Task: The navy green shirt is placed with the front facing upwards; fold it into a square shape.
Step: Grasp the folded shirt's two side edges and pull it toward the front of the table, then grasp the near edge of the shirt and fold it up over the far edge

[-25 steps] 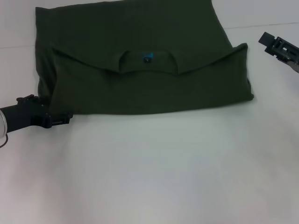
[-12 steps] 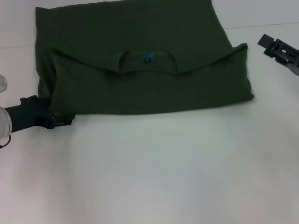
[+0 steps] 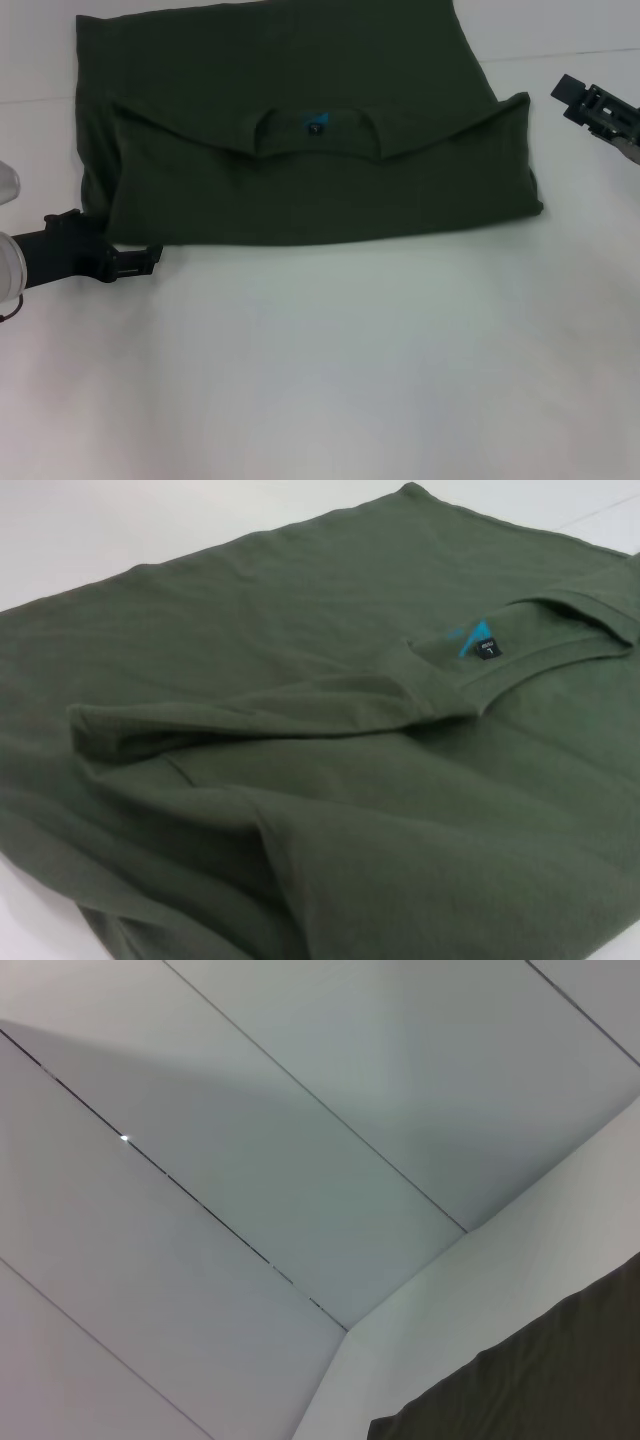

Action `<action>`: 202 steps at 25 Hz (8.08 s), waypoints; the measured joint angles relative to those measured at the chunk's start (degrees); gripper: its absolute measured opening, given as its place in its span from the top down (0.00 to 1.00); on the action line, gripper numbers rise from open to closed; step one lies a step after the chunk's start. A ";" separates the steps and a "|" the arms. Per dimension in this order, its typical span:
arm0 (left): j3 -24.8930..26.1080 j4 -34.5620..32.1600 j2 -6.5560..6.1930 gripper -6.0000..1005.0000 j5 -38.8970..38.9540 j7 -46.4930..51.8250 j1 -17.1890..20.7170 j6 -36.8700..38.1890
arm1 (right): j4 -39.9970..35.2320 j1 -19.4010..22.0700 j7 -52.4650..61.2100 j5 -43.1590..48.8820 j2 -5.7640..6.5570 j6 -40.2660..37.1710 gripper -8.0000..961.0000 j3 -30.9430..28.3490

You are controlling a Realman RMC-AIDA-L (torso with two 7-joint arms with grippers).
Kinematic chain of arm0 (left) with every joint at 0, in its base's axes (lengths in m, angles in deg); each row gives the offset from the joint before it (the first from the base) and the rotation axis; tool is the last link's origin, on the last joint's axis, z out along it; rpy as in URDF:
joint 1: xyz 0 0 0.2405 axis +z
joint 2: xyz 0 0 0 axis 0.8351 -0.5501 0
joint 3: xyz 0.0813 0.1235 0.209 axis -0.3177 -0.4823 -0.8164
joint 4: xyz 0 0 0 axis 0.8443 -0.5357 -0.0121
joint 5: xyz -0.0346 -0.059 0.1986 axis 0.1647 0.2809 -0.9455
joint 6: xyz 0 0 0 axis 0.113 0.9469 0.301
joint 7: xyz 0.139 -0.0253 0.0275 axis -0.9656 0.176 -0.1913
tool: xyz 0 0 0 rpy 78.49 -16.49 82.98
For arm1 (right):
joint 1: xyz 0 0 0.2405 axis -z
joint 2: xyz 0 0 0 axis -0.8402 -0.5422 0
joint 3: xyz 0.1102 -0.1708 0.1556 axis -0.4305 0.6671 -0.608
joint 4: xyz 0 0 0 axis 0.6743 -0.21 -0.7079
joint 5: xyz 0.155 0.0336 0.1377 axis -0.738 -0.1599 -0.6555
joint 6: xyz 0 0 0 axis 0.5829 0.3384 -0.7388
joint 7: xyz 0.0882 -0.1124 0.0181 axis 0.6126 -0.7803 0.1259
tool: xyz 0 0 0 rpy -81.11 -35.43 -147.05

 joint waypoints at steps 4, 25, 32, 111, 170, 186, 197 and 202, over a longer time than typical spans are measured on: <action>0.00 -0.05 0.07 0.11 -0.10 -0.16 0.00 -0.20 | 0.00 0.10 0.02 0.00 -0.09 -0.03 0.07 -0.14; -0.76 -0.37 -0.06 0.70 -0.83 1.83 -0.73 -1.98 | 0.62 0.42 -0.58 0.00 -0.13 -0.50 0.09 -0.79; -0.85 -0.31 -0.14 0.97 -0.83 1.83 -0.86 -1.28 | 0.62 0.66 -0.75 0.00 -0.15 -0.38 0.09 -0.80; 1.09 -7.35 -0.27 0.97 -0.82 2.70 3.12 8.82 | -1.38 -6.81 24.94 22.01 -0.77 21.50 0.12 6.49; 24.43 -11.35 0.18 0.97 -0.26 -0.70 15.24 41.12 | -0.88 1.92 10.56 15.66 2.84 1.12 0.96 4.77; 24.97 -11.22 0.34 0.97 -6.26 -1.82 17.17 45.64 | -4.39 -4.34 12.93 12.96 2.53 -5.70 0.96 3.32; 26.05 -11.59 0.02 0.97 -9.18 -2.45 17.46 49.55 | -6.24 -5.42 13.14 11.63 2.50 -11.23 0.96 3.19; 26.86 -12.49 -0.30 0.97 -9.13 -2.77 17.37 52.68 | -7.16 -6.65 14.36 10.54 3.05 -11.49 0.96 3.57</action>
